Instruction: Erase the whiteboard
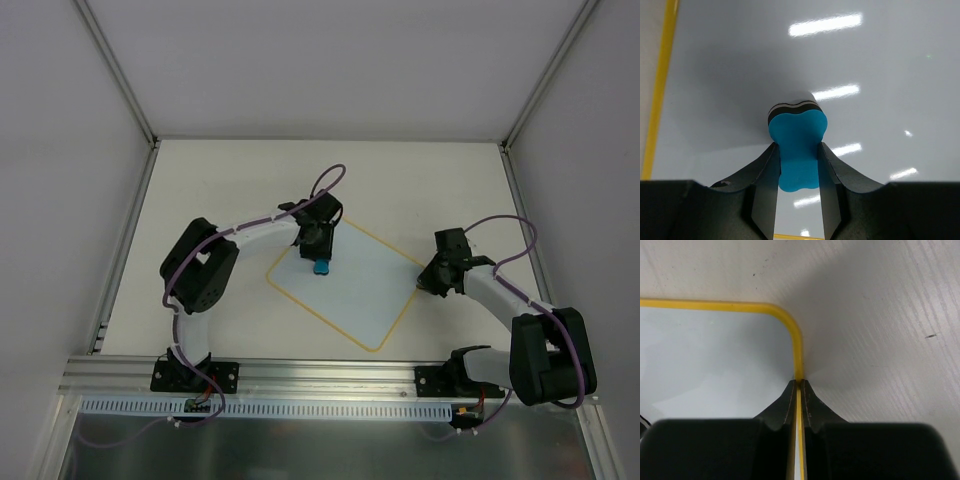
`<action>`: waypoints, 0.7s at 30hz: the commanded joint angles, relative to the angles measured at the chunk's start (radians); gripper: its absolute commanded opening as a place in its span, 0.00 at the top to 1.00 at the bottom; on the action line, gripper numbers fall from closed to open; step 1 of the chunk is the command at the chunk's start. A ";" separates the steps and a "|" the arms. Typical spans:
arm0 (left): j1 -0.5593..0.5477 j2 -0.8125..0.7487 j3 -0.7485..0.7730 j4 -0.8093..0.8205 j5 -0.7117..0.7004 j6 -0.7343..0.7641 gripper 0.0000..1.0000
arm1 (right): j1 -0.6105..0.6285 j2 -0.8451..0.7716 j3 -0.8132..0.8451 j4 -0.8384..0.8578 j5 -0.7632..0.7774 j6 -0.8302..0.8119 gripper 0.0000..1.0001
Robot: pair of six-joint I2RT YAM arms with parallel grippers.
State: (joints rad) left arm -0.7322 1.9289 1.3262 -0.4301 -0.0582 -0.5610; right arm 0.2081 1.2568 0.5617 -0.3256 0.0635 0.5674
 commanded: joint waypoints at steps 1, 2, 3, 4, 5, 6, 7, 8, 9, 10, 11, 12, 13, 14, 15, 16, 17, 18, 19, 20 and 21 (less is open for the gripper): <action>-0.006 0.079 0.036 -0.035 0.041 0.021 1.00 | -0.001 0.023 -0.008 -0.070 0.044 -0.017 0.97; 0.010 0.081 0.047 -0.038 0.028 0.032 1.00 | -0.003 0.023 -0.008 -0.070 0.045 -0.017 0.97; 0.023 0.082 0.060 -0.039 0.029 0.033 1.00 | -0.003 0.023 -0.009 -0.072 0.045 -0.017 0.97; 0.039 0.084 0.064 -0.041 0.034 0.036 1.00 | -0.003 0.023 -0.008 -0.072 0.045 -0.017 0.97; 0.057 0.085 0.065 -0.042 0.034 0.038 1.00 | -0.003 0.023 -0.008 -0.070 0.045 -0.017 0.97; 0.095 0.085 0.062 -0.045 0.034 0.042 1.00 | -0.003 0.023 -0.008 -0.072 0.047 -0.017 0.97; 0.115 0.085 0.059 -0.055 0.032 0.047 1.00 | -0.003 0.023 -0.008 -0.070 0.047 -0.015 0.97; 0.134 0.084 0.053 -0.059 0.028 0.050 1.00 | -0.003 0.023 -0.008 -0.070 0.048 -0.015 0.97; 0.166 0.082 0.035 -0.065 0.018 0.061 1.00 | -0.001 0.021 -0.008 -0.072 0.048 -0.014 0.97; 0.180 0.073 0.024 -0.081 0.002 0.065 1.00 | -0.001 0.021 -0.008 -0.072 0.050 -0.015 0.97; 0.192 0.068 0.010 -0.085 -0.005 0.070 1.00 | -0.001 0.023 -0.008 -0.070 0.050 -0.014 0.97; 0.204 0.062 -0.004 -0.091 -0.011 0.075 1.00 | -0.001 0.023 -0.009 -0.070 0.052 -0.014 0.97; 0.224 0.044 -0.036 -0.094 -0.020 0.073 1.00 | -0.001 0.023 -0.008 -0.072 0.052 -0.012 0.97; 0.232 0.030 -0.053 -0.096 -0.023 0.073 1.00 | -0.001 0.023 -0.008 -0.072 0.052 -0.012 0.97; 0.237 0.013 -0.086 -0.098 -0.028 0.067 1.00 | -0.003 0.023 -0.008 -0.072 0.052 -0.012 0.97; 0.247 -0.029 -0.099 -0.096 -0.040 0.065 1.00 | -0.003 0.023 -0.008 -0.072 0.050 -0.012 0.97; 0.254 -0.056 -0.111 -0.098 -0.043 0.064 1.00 | -0.003 0.021 -0.008 -0.072 0.050 -0.014 0.97; 0.261 -0.111 -0.123 -0.096 -0.043 0.064 1.00 | -0.001 0.021 -0.009 -0.072 0.050 -0.015 0.97; 0.283 -0.142 -0.128 -0.098 -0.043 0.067 1.00 | -0.001 0.021 -0.008 -0.072 0.050 -0.014 0.97; 0.299 -0.166 -0.131 -0.098 -0.049 0.070 1.00 | -0.003 0.023 -0.008 -0.070 0.048 -0.015 0.97; 0.321 -0.194 -0.136 -0.099 -0.055 0.081 1.00 | -0.003 0.023 -0.008 -0.070 0.047 -0.017 0.97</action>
State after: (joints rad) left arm -0.4641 1.8214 1.2160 -0.4545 -0.0425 -0.5198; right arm 0.2081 1.2568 0.5621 -0.3248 0.0628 0.5678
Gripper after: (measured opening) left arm 0.322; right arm 0.049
